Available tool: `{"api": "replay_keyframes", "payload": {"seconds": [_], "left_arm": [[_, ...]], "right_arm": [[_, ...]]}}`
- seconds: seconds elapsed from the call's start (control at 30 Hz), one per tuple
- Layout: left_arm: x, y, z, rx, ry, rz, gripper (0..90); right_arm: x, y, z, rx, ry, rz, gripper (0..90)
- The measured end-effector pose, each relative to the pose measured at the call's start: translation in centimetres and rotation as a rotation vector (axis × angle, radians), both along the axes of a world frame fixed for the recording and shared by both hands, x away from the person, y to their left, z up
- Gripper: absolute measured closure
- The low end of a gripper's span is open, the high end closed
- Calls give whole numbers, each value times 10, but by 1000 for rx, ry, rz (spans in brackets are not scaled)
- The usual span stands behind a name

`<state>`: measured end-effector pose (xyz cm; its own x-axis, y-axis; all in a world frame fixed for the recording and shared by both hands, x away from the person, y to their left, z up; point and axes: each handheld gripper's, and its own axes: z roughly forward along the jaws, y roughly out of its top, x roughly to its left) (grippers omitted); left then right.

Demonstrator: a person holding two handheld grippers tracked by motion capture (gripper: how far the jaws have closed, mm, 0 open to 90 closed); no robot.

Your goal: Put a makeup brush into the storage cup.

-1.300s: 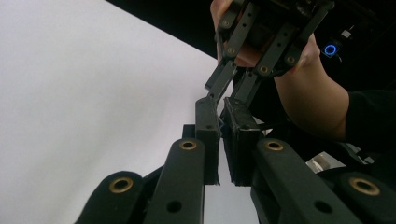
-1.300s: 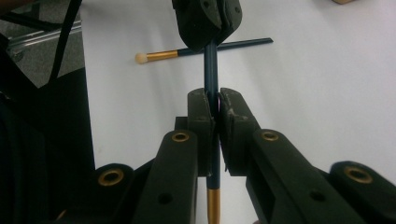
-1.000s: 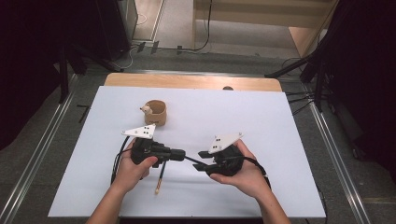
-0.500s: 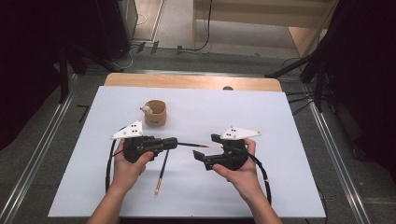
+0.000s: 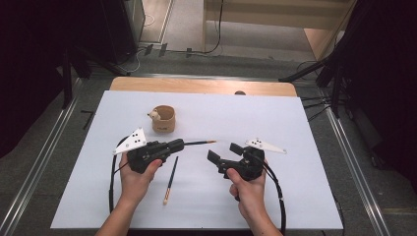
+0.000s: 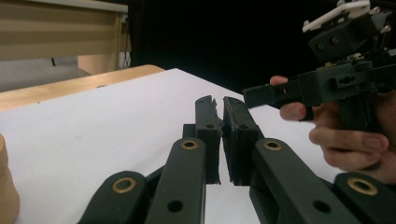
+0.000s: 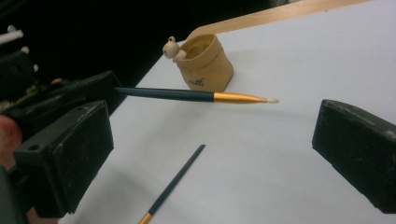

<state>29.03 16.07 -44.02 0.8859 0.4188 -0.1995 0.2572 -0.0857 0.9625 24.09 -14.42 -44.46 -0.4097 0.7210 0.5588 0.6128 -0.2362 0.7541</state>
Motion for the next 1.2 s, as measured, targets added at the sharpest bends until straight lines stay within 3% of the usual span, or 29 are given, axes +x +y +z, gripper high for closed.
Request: {"api": "replay_keyframes", "payload": {"seconds": [0.2, 0.37, 0.77, 0.87, 1.2], "left_arm": [[-5, -7, -2, -6, -22, 17, 867], [-9, -13, -5, -25, -39, 32, 867], [-18, -29, -11, -33, -85, 40, 867], [-20, -33, -13, -35, -88, 35, 866], [-26, -44, -16, -29, -109, 26, 866]], "right_arm": [[-1, 6, -14, 126, 71, -31, 0], [-1, 10, -18, 168, 98, -46, 0], [1, 4, -26, 361, 185, -71, 40], [1, 1, -27, 383, 192, -99, 77], [6, -7, -31, 451, 246, -120, 169]]}}
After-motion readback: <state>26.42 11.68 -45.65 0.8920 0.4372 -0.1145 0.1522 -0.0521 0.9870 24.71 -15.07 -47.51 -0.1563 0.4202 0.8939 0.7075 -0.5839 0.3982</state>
